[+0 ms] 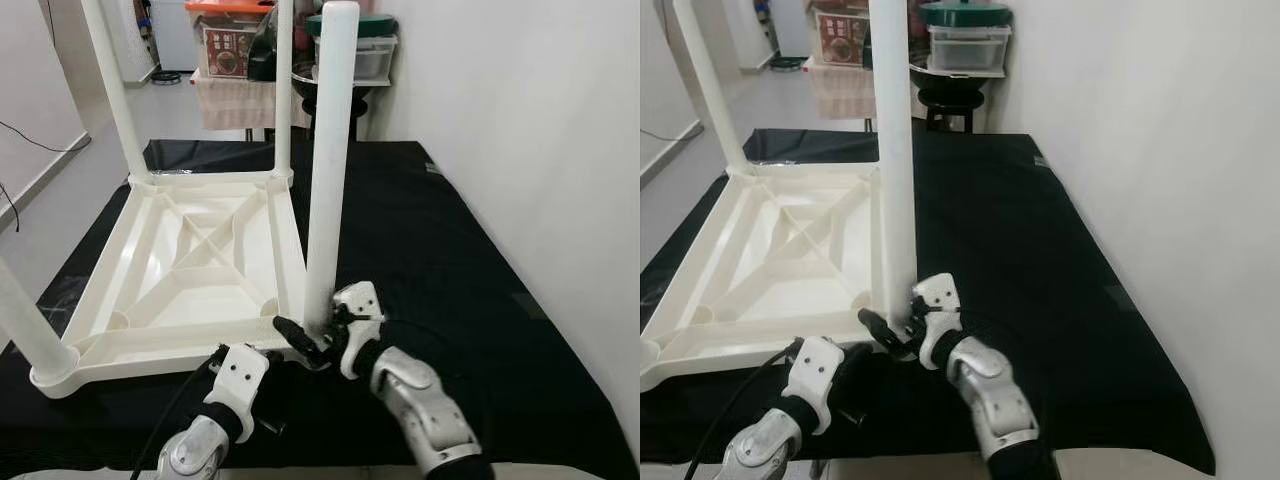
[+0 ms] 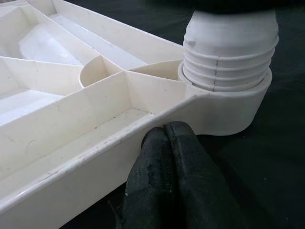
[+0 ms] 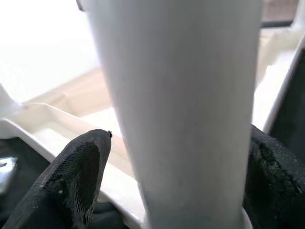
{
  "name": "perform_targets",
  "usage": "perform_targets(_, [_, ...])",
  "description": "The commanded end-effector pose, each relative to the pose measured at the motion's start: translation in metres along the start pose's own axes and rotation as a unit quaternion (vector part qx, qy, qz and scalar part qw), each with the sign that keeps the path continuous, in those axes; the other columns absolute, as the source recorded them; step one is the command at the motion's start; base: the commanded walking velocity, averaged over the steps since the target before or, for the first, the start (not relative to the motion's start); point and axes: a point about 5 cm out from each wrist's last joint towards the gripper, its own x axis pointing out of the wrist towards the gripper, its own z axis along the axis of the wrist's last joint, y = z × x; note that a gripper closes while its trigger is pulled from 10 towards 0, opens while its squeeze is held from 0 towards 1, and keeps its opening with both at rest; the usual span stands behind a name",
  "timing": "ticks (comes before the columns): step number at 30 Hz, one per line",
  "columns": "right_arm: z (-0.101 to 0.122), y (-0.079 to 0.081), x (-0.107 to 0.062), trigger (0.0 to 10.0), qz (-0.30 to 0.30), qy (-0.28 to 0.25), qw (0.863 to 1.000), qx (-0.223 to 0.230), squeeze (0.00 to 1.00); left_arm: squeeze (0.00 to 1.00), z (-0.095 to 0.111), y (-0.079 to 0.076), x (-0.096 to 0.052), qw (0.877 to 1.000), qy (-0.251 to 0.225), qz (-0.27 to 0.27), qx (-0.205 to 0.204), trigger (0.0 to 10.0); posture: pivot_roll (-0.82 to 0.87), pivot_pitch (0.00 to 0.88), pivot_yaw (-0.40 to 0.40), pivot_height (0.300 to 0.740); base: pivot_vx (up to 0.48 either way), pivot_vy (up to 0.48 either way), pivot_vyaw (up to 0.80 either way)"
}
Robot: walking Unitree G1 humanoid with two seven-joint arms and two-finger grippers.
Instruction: Building children table
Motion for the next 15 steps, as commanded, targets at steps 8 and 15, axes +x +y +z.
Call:
perform_targets(8, [-0.007, -0.008, -0.027, 10.0, 0.032, 0.016, 0.999, -0.007, 0.00, 0.00, -0.002, 0.022, 0.001, 0.997, 0.016, 0.067, 0.026, 10.0, 0.07, 0.000, -0.041, 0.740, 0.000, 0.000, 0.00])
perform_targets(15, [-0.004, -0.018, -0.058, 10.0, 0.011, 0.023, 1.000, -0.009, 0.00, 0.00, 0.003, 0.029, -0.008, 0.996, 0.005, 0.083, 0.037, 10.0, 0.02, 0.000, -0.035, 0.740, 0.000, 0.000, 0.00])
